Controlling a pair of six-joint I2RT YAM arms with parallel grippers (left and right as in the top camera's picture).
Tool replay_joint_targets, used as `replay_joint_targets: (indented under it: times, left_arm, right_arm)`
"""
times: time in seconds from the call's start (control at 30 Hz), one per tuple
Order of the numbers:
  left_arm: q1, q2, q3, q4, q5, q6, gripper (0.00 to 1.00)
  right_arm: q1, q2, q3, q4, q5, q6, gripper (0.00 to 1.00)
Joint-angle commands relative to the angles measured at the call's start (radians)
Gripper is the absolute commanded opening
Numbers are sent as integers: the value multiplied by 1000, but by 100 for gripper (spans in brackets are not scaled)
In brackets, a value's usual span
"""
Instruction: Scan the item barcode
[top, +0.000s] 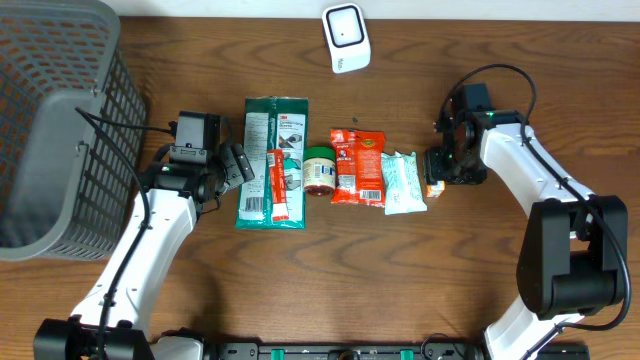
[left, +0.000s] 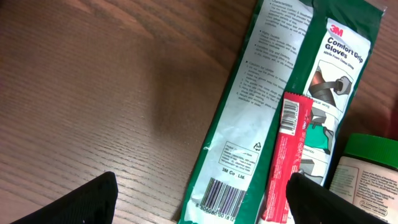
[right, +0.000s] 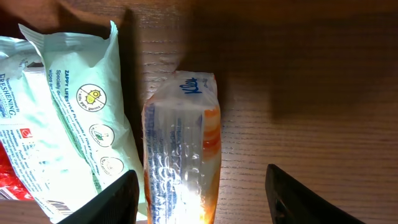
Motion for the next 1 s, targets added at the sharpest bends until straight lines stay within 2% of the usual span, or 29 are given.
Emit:
replay_joint_targets:
  times: [0.0, 0.4, 0.47, 0.53, 0.67, 0.83, 0.97]
  left_arm:
    - [3, -5, 17, -3, -20, 10, 87]
    - [3, -5, 17, -3, -20, 10, 87]
    - [3, -5, 17, -3, -20, 10, 87]
    - [3, -5, 17, -3, -20, 10, 87]
    - [3, -5, 17, -3, -20, 10, 87]
    - [3, -5, 17, -3, -20, 10, 87]
    - [3, -5, 17, -3, -20, 10, 87]
  right_arm:
    - [9, 7, 6, -1, 8, 6, 60]
    - [9, 7, 6, 5, -18, 6, 58]
    - [9, 7, 6, 6, -18, 6, 53]
    - [9, 7, 6, 6, -18, 6, 43]
    - [9, 7, 6, 3, -18, 6, 35]
    - [9, 7, 6, 4, -18, 8, 28]
    - [9, 7, 6, 8, -17, 24, 27]
